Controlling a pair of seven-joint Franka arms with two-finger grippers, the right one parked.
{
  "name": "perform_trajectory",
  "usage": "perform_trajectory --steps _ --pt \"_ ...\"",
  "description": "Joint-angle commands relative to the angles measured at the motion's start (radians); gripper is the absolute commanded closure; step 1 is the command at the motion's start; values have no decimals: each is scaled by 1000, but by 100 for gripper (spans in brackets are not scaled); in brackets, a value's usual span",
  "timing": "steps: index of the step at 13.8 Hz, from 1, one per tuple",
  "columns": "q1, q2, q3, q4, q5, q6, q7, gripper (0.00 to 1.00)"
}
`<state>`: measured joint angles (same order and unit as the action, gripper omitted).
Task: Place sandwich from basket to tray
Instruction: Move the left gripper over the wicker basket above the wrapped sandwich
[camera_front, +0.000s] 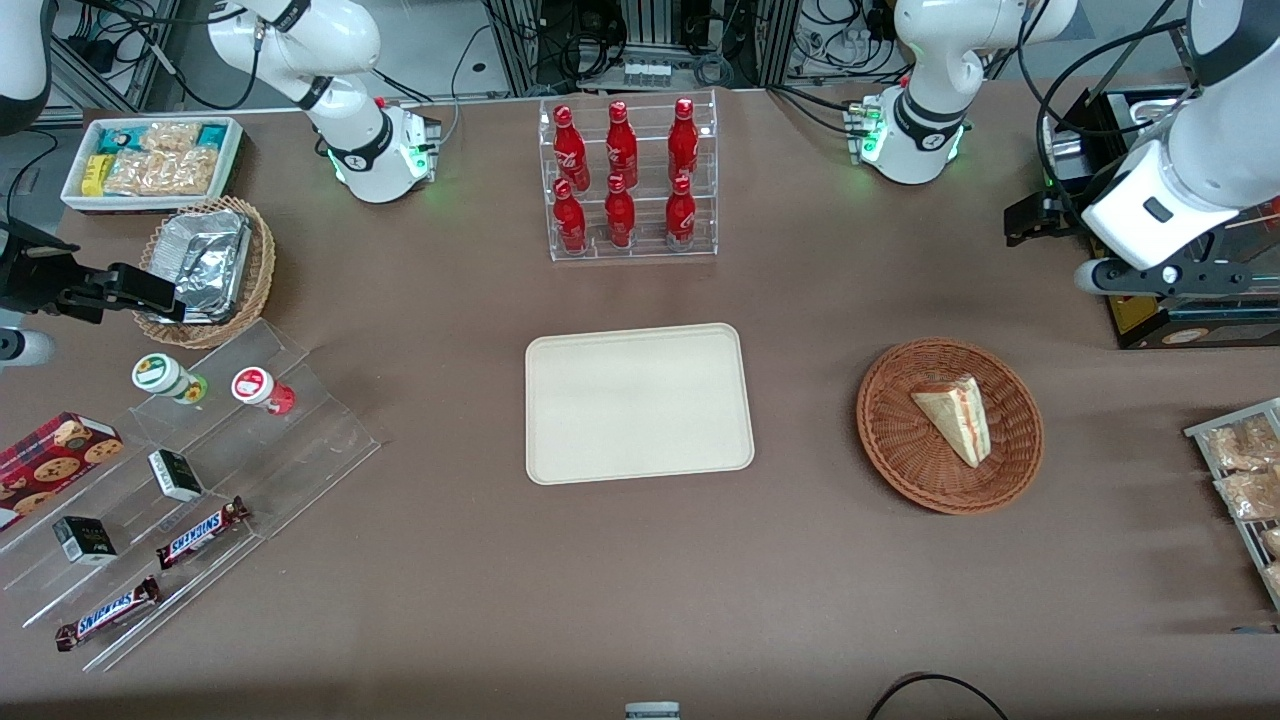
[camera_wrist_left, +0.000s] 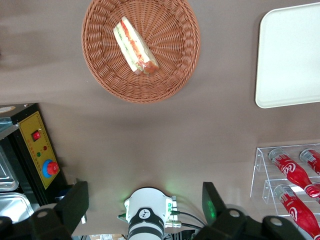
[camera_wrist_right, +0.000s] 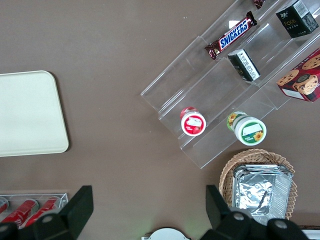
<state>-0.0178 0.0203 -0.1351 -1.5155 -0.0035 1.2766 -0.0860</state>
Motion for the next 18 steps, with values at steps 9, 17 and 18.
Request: perform_trajectory --steps 9,17,18 --pt "1 -11 29 -158 -3 171 14 0" --pt "24 21 45 -455 7 558 9 0" --pt "33 26 45 -475 7 585 2 0"
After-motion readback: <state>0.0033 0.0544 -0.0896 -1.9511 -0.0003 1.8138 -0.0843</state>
